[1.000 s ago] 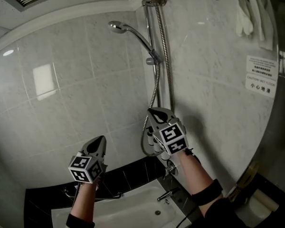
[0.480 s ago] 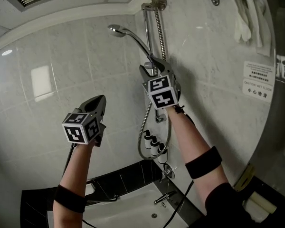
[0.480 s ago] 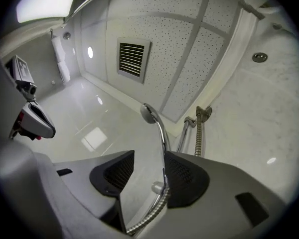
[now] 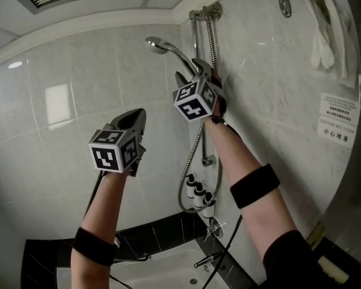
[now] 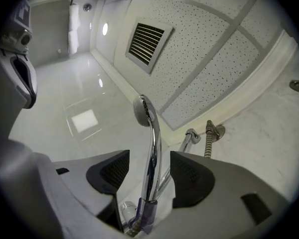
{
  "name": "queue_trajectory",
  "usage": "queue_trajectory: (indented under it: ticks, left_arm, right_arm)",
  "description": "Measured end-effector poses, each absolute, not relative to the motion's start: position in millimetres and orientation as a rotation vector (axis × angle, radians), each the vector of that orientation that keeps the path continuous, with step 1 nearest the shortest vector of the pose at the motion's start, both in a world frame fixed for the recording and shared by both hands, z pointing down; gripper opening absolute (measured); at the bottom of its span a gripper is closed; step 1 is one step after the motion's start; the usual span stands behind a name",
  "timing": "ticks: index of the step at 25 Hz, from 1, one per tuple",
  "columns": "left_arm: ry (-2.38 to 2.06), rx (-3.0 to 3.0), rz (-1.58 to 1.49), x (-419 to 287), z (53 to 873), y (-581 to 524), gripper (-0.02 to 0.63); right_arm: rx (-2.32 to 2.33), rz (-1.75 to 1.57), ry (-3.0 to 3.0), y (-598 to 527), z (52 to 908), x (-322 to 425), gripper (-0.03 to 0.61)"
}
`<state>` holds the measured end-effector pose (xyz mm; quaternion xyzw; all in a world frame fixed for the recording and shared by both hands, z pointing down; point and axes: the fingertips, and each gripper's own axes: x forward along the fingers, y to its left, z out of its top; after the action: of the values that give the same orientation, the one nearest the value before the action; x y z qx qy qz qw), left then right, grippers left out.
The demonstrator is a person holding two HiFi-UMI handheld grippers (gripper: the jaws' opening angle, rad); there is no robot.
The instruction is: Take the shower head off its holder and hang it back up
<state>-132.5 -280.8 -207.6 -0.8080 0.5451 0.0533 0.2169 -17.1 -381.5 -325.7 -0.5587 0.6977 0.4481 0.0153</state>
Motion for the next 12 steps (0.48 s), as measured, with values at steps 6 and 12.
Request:
queue_trajectory:
  ticks: [6, 12]
  left_arm:
    - [1.557, -2.212, 0.140, -148.7, -206.9, -291.0, 0.000]
    - [1.591, -2.198, 0.145, -164.9, -201.3, -294.2, 0.000]
  right_arm:
    - [-1.804, 1.419, 2.177, -415.0, -338.5, -15.9, 0.244]
    - [-1.814, 1.391, 2.210, -428.7, -340.4, -19.4, 0.152]
